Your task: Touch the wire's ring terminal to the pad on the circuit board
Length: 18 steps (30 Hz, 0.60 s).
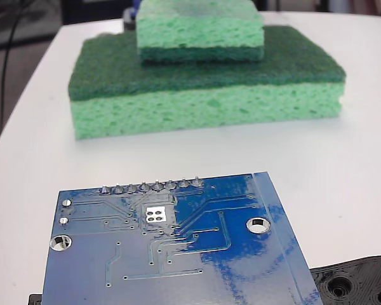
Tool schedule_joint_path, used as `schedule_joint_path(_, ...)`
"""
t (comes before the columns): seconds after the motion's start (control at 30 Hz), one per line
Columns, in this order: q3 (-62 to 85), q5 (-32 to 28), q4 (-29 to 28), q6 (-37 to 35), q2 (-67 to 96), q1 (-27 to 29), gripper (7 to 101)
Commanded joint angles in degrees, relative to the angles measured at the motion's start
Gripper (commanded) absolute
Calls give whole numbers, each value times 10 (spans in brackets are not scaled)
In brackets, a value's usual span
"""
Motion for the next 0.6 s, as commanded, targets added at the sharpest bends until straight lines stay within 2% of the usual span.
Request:
schedule_joint_path(0.03, 3, 4, -4, -5, -2, -2, 1003)
schedule_joint_path(0.6, 40, 27, 0, -11, 12, -3, 1003)
